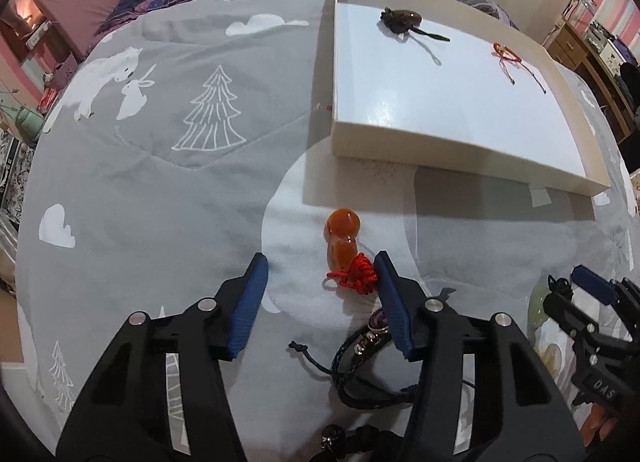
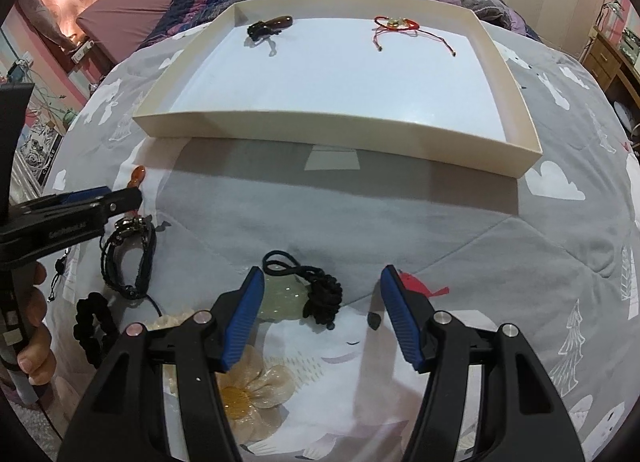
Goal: Organize jewelry
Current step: 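Grasp the orange bead pendant's red tassel with left tool while right tool grasps jade pendant cord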
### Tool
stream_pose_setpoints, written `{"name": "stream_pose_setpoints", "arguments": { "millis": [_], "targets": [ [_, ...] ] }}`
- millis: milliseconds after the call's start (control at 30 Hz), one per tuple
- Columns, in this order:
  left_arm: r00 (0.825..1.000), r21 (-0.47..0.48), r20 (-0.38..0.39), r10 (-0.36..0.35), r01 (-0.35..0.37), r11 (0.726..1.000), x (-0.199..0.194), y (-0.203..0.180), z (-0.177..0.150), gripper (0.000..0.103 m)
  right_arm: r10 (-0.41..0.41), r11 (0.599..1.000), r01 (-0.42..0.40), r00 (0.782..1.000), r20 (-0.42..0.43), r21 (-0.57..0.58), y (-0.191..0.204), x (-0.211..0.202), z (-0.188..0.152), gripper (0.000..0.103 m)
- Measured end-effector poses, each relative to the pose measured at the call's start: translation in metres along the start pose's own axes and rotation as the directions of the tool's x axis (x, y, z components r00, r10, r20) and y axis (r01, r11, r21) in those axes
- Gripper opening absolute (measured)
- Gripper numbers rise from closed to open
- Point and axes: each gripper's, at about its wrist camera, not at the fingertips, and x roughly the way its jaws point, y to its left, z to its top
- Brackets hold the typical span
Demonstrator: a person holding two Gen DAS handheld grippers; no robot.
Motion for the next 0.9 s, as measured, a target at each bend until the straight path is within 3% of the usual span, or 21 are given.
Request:
{"name": "stream_pose_setpoints", "arguments": {
  "millis": [167,233,367,900],
  "targets": [
    [1.000,0.000,-0.001,0.001,-0.001,1.000,-0.001,0.001,0.000,0.033,0.002,1.000,-0.002,1.000,0.002,-0.011,0.002,0.001,0.001,0.060],
    [1.000,0.001,-0.006,-0.008,0.008,1.000,-0.002,0.002,-0.002,0.019,0.005,1.000,-0.005,1.000,0.003,-0.011,0.002,0.002,0.001,0.060],
    [1.000,-0.002,-0.010,-0.015,0.015,1.000,-0.002,0.006,-0.002,0.014,0.004,1.000,-0.004,1.000,0.004,-0.016,0.004,0.002,0.002,0.058],
    [1.000,0.001,-0.008,-0.022,0.022,1.000,-0.002,0.010,-0.002,0.007,0.065,0.998,-0.065,0.998,-0.014,0.025,-0.005,-0.002,-0.001,0.027]
  ]
}}
